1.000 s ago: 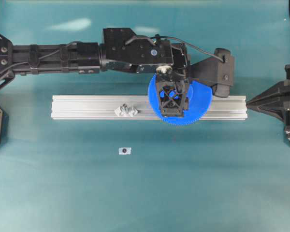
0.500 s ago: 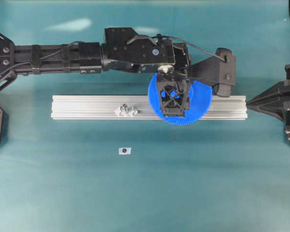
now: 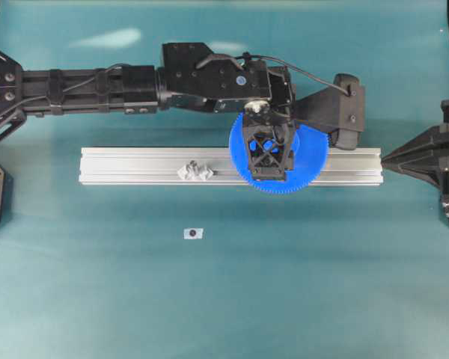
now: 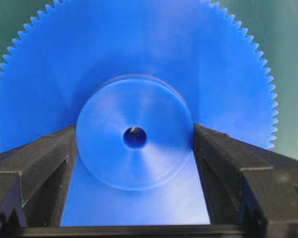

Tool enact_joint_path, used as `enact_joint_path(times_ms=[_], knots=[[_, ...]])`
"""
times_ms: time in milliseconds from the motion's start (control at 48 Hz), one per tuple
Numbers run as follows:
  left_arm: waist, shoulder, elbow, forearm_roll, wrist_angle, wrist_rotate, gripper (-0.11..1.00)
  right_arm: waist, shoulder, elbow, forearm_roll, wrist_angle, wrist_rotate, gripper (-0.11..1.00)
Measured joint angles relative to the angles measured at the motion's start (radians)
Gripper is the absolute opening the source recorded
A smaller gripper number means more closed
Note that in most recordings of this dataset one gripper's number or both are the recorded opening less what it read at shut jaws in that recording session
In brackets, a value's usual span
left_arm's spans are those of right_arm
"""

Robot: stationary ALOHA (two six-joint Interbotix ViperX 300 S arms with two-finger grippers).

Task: Insert the large gear onto the shaft.
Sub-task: 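Align the gear's center hole above the right metal shaft, then lower the gear onto the shaft and open the left gripper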

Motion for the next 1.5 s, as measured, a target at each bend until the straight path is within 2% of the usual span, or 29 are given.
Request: enact_joint_path(times_ms=[167,584,938,1501], knots=[[0.002,0.002,0.000,0.000,0.002,-0.028,0.85,0.000,0.000,-0.002,0.000,0.000,0.000,0.14],[0.000,0.003,-0.012,0.000,0.002,-0.038,0.84,0.002,0.000,-0.002,0.000,0.000,0.000,0.14],[-0.015,0.009,-0.080,0.000,0.025,-0.040,0.83,0.000,0.000,-0.002,0.000,0.000,0.000,0.14],[-0.021,0.009,-0.126,0.000,0.055,-0.041,0.83,0.002,-0.005,0.000,0.000,0.000,0.000,0.14]])
